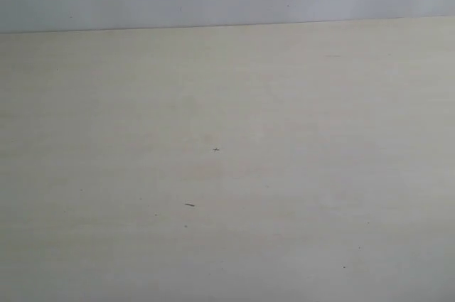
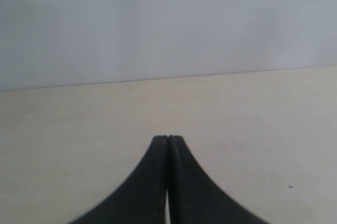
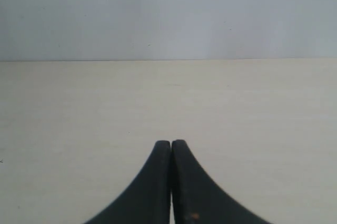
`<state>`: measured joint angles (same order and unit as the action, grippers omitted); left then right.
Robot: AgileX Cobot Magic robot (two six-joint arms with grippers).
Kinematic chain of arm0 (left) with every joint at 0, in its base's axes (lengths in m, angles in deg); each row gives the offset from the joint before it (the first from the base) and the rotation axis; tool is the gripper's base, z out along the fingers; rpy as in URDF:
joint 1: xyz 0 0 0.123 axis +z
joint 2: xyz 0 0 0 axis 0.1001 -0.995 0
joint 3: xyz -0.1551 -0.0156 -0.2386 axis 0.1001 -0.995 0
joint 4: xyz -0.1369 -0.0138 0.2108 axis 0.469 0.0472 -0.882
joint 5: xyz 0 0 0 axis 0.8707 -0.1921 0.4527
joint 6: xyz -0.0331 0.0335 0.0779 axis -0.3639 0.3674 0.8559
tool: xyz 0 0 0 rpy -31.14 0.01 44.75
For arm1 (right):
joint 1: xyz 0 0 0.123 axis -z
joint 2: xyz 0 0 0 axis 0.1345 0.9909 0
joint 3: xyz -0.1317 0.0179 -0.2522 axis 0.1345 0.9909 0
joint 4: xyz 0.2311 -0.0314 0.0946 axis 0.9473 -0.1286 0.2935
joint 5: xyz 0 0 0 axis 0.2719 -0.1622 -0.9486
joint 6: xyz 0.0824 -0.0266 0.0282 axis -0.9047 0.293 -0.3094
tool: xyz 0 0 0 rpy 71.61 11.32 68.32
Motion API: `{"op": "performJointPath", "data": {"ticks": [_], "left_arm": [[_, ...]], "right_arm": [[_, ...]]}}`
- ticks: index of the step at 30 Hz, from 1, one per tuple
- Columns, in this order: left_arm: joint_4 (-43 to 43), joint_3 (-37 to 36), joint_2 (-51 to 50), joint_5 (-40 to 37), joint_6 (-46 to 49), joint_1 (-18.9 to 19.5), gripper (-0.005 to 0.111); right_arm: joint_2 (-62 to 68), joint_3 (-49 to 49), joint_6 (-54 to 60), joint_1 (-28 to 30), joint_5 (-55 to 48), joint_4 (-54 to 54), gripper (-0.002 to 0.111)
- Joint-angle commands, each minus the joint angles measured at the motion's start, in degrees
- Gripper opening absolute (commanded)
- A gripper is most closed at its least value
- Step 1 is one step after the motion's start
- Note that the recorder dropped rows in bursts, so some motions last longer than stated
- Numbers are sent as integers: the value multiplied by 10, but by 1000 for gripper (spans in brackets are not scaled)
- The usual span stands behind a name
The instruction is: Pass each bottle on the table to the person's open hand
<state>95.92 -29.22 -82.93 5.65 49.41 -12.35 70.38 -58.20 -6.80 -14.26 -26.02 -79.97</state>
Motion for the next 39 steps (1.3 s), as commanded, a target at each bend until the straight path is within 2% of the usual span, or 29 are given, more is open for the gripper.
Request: {"op": "performJointPath", "data": {"ticks": [1, 12, 14, 17, 19, 27, 39], "left_arm": [[-1, -1, 69, -66, -2, 40, 0], [-3, -1, 95, -82, -2, 43, 0], [-39, -2, 95, -82, -39, 43, 0], [-176, -13, 99, -74, -169, 43, 0], [-221, -24, 103, -72, -218, 43, 0], [-221, -76, 172, 19, -225, 43, 0], [-229, -158, 183, 51, -225, 43, 0]], "right_arm": [[-4, 3, -1, 3, 3, 2, 0], [-4, 3, -2, 3, 3, 0, 0], [-4, 3, -2, 3, 3, 0, 0], [-4, 3, -2, 3, 3, 0, 0], [-4, 3, -2, 3, 3, 0, 0], [-4, 3, -2, 3, 1, 0, 0], [-4, 3, -2, 3, 1, 0, 0]]}}
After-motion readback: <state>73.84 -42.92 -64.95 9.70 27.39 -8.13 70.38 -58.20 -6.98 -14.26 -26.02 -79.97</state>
